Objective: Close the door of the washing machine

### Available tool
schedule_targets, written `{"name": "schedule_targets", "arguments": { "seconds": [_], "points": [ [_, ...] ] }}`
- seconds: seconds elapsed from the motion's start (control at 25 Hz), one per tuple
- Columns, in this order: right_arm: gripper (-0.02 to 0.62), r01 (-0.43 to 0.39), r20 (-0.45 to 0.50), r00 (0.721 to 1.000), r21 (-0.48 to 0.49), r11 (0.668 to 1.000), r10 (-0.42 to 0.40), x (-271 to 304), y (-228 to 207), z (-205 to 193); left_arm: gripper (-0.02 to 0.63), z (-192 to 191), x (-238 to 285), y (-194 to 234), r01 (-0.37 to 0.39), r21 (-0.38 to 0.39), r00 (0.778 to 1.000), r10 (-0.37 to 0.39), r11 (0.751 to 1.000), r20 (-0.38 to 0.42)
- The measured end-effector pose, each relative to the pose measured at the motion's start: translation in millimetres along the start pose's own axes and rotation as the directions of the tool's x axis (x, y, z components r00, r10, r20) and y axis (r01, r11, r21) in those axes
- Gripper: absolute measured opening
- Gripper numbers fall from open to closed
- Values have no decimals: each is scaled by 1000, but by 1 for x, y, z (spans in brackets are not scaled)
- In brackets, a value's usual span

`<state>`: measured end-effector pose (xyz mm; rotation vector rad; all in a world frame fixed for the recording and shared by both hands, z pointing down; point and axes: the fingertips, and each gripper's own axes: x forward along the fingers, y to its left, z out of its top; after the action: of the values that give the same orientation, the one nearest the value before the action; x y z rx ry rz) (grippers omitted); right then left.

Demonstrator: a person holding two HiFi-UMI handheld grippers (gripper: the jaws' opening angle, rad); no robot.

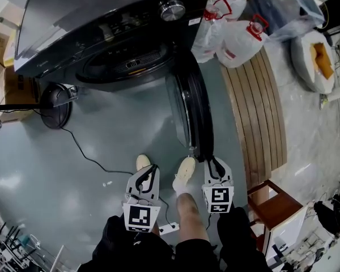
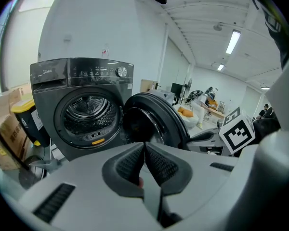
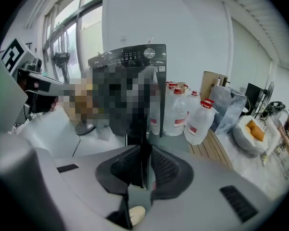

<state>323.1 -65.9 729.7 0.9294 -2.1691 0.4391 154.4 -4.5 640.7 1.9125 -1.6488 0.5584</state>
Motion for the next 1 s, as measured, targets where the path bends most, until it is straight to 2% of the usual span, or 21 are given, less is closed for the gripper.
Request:
{"name": "schedule_targets", "arguments": {
  "seconds": [0.48,1.0],
  "points": [
    [87,-52,-3,999,-21,998,52,7,45,6,29,-14,-21,27,-38,-38,999,39,999,14],
    [102,-86,-7,996,-2,996,86,22,107,21,29,-30,-50,77,-86,-74,996,87,994,16]
  ]
}}
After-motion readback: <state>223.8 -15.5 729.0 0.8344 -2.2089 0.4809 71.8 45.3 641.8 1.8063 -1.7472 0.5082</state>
